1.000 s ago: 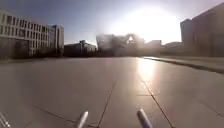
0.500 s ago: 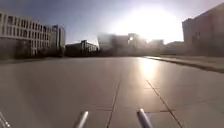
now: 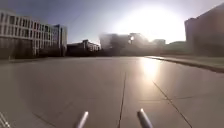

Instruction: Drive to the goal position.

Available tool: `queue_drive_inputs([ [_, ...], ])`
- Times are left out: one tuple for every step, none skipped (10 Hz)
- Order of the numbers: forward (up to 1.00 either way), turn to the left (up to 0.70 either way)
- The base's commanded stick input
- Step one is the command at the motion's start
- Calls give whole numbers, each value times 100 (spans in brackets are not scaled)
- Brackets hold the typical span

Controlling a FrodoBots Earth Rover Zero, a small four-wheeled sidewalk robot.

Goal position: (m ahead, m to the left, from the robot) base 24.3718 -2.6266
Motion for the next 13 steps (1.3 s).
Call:
queue_drive_inputs([
  [100,0],
  [100,0],
  [100,0],
  [100,0],
  [100,0],
  [100,-21],
  [100,-27],
  [100,-27],
  [100,-27],
  [100,-27],
  [100,0],
  [100,0],
  [100,0],
])
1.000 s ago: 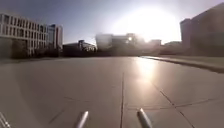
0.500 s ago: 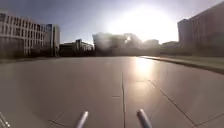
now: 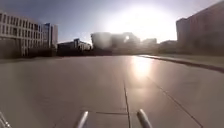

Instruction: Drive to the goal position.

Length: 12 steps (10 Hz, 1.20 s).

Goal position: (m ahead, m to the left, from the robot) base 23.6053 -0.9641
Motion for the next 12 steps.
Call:
queue_drive_inputs([
  [100,0],
  [100,0],
  [100,0],
  [100,0],
  [100,0],
  [100,0],
  [100,0],
  [100,0],
  [100,0],
  [100,0],
  [100,0],
  [100,0],
])
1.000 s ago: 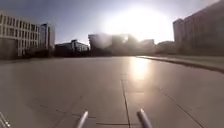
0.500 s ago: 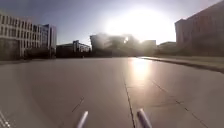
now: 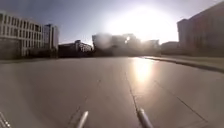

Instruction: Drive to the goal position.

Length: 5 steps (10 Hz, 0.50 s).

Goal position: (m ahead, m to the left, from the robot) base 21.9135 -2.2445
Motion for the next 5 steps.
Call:
queue_drive_inputs([
  [100,0],
  [100,0],
  [100,0],
  [100,0],
  [100,0],
])
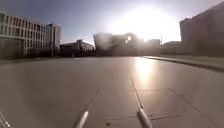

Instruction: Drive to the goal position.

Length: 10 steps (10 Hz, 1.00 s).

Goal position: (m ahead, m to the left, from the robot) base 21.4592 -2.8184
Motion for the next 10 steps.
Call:
queue_drive_inputs([
  [100,0],
  [100,0],
  [100,0],
  [100,0],
  [100,0],
  [100,0],
  [100,0],
  [100,0],
  [100,0],
  [100,0],
])
